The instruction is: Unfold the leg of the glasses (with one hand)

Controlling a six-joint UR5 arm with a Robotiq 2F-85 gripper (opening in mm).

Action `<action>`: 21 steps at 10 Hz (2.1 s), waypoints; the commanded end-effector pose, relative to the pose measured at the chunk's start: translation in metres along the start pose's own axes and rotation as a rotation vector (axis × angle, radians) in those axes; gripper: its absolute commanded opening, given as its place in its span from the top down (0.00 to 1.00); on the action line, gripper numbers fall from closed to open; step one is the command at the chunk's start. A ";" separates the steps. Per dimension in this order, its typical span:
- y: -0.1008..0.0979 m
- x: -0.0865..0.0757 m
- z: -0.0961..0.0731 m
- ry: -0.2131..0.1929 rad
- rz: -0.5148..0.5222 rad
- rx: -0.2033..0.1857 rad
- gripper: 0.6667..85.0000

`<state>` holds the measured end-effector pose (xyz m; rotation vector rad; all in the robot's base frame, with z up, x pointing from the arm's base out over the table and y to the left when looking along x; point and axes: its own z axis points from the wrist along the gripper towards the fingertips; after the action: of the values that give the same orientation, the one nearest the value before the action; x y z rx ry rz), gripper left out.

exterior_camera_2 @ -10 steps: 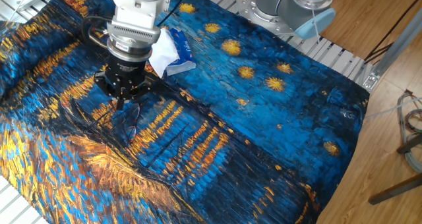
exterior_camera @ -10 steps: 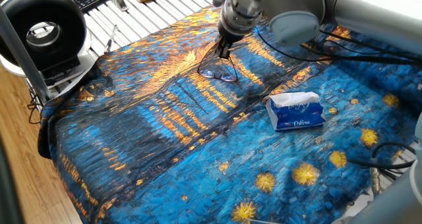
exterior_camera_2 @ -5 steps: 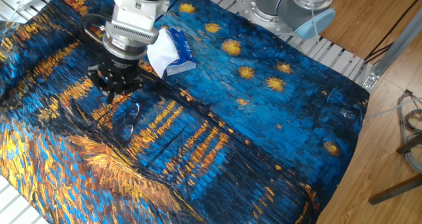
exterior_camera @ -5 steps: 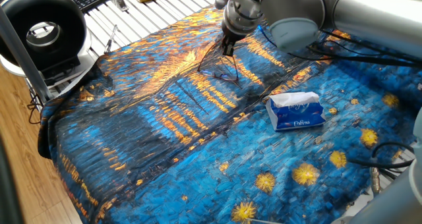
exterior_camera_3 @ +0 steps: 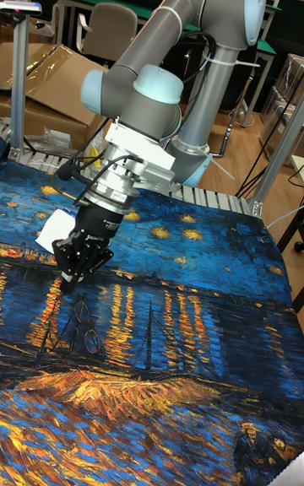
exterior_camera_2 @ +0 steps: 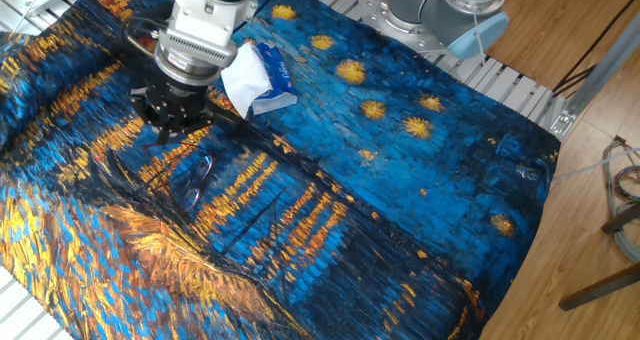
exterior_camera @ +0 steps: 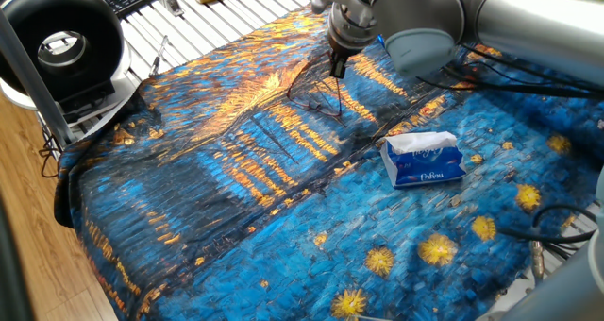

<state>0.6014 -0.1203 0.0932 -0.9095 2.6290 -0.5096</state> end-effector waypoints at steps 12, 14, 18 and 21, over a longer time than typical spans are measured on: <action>0.019 0.020 -0.014 0.062 0.013 -0.108 0.94; 0.020 0.022 -0.016 0.069 0.026 -0.114 0.98; 0.006 0.024 -0.030 0.118 0.022 -0.076 1.00; 0.032 0.027 -0.044 0.171 0.202 -0.171 1.00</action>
<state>0.5589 -0.1163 0.1105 -0.7998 2.8381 -0.4170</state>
